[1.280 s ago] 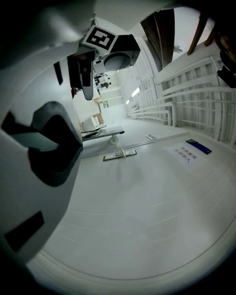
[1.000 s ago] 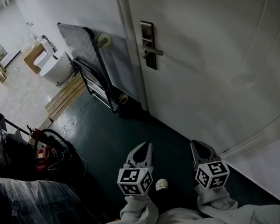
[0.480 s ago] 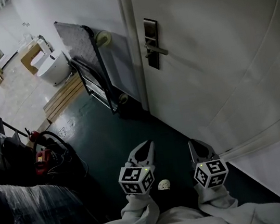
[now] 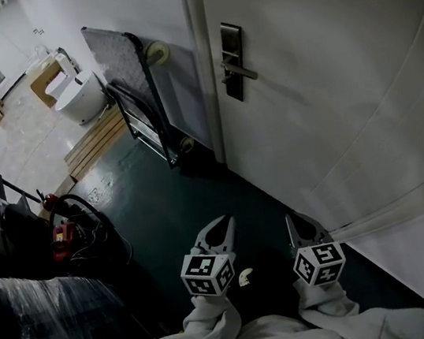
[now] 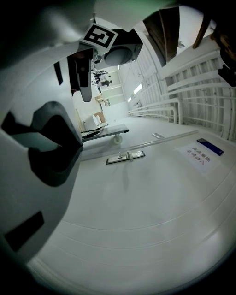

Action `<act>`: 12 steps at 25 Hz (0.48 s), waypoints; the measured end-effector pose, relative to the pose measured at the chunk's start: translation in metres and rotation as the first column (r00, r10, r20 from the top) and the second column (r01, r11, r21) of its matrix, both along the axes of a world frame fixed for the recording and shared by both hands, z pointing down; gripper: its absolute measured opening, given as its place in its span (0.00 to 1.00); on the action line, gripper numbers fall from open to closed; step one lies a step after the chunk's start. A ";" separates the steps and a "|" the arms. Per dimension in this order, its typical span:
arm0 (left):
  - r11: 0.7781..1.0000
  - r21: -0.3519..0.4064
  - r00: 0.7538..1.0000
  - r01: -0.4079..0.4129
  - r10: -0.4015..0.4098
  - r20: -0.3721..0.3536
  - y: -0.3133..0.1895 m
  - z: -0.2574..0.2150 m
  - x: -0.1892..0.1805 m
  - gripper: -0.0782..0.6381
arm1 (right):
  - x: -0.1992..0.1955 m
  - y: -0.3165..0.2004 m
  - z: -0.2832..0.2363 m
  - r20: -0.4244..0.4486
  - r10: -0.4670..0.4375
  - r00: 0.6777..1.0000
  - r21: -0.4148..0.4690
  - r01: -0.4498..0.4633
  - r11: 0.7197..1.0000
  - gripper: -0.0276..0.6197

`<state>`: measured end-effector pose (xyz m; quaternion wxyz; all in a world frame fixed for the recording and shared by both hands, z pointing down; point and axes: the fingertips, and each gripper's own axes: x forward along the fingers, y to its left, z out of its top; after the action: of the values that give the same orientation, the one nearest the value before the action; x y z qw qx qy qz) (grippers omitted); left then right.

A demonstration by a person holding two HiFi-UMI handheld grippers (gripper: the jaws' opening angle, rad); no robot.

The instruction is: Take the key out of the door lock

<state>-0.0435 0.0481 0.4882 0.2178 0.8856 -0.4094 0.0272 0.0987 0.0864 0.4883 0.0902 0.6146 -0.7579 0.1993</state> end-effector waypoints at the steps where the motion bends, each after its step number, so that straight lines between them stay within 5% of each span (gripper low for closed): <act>1: 1.000 -0.003 1.000 0.000 0.000 0.001 0.000 0.001 0.000 0.13 | 0.000 -0.001 0.000 0.002 0.001 1.000 -0.002 -0.001 1.000 0.12; 12: 1.000 0.014 1.000 0.023 -0.023 0.008 -0.033 -0.003 0.002 0.13 | 0.003 -0.039 -0.004 -0.009 -0.025 1.000 0.009 0.025 1.000 0.12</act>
<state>-0.0419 0.0150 0.4855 0.2103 0.8822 -0.4205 0.0257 0.1021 0.0474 0.4840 0.0932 0.6064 -0.7659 0.1921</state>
